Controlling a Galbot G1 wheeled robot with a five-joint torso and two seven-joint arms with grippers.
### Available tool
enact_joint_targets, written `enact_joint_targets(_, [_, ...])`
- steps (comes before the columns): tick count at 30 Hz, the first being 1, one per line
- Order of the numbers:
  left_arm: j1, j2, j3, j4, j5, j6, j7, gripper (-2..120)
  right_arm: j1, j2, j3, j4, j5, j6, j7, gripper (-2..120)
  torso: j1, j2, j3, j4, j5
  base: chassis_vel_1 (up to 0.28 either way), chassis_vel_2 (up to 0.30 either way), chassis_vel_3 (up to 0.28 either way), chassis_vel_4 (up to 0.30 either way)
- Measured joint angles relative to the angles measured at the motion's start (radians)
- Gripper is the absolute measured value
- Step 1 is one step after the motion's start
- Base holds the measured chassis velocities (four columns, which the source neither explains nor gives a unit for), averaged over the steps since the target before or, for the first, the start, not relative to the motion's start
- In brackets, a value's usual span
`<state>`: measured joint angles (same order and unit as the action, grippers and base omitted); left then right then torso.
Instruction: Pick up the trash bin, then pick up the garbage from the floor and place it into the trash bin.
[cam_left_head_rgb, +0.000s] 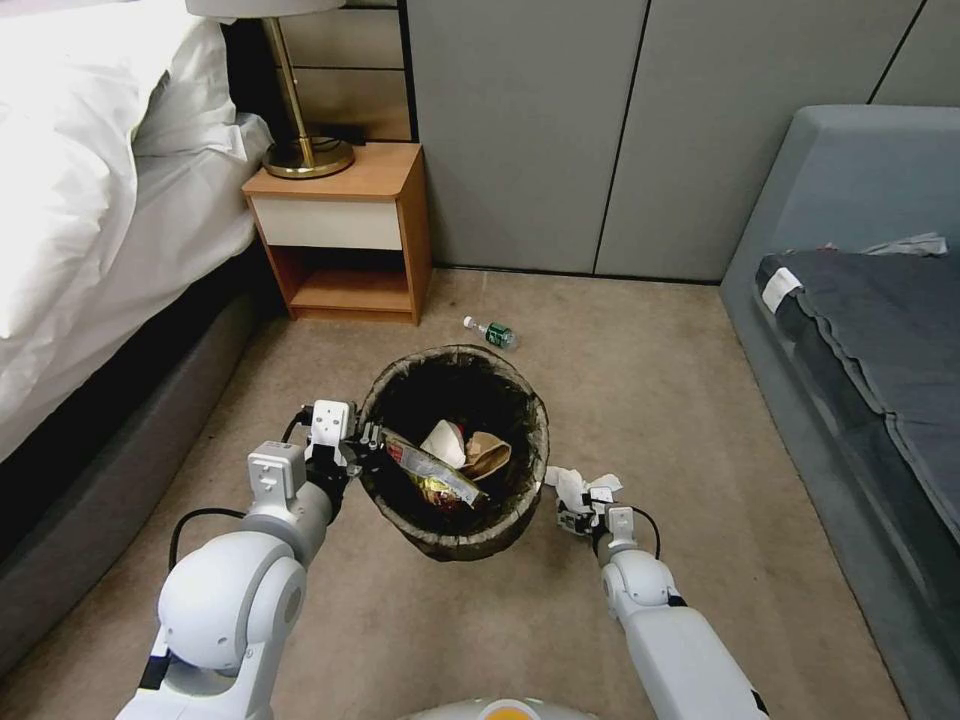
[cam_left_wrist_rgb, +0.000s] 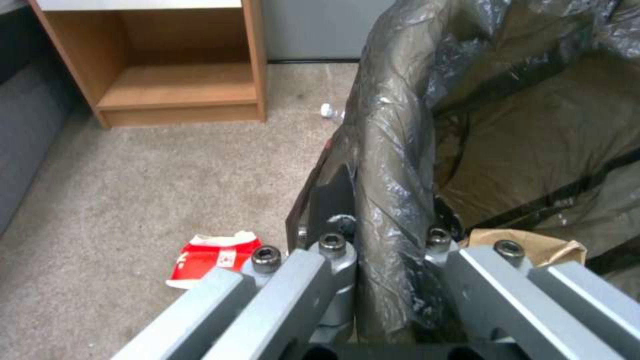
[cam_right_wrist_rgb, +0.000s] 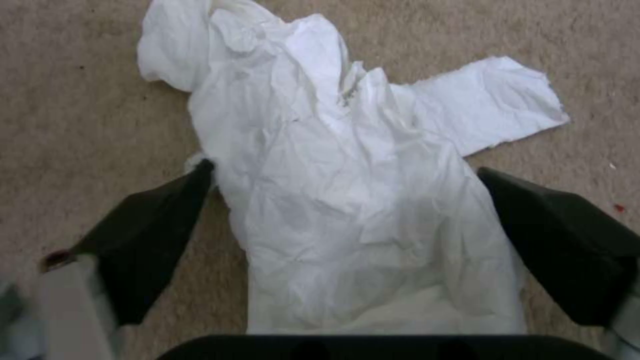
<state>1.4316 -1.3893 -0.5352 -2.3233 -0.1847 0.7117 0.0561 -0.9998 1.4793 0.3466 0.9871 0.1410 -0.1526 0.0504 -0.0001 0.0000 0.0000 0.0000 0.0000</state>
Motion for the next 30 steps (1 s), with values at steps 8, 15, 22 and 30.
enact_joint_targets(8, [0.000, 0.000, -0.003, 0.000, 0.000, -0.001, 0.001, 2, 0.003, -0.001, 0.001, 0.002, 0.004, 0.000, -0.007, 64, 0.000, 0.000, 0.000, 0.0000, 0.0000, 0.000, 0.000, 0.000, 0.000])
enact_joint_targets(15, [0.000, 0.000, -0.002, 0.002, 0.001, -0.001, 0.001, 2, 0.001, -0.004, 0.001, 0.000, 0.005, 0.003, -0.009, 40, 0.000, 0.000, 0.000, 0.0001, 0.0000, 0.000, 0.000, 0.000, 0.000])
enact_joint_targets(22, [-0.001, -0.002, 0.000, 0.006, 0.006, -0.003, 0.002, 2, -0.005, -0.009, 0.002, 0.020, 0.005, 0.004, -0.008, 9, 0.000, 0.000, 0.000, 0.0000, 0.0000, 0.000, 0.000, 0.000, 0.000])
enact_joint_targets(30, [0.000, -0.001, -0.002, 0.001, 0.005, -0.003, 0.002, 2, -0.037, -0.058, 0.004, 0.140, 0.008, -0.002, -0.021, 0, 0.000, 0.000, 0.000, 0.0001, 0.0002, 0.000, 0.000, 0.000, 0.000])
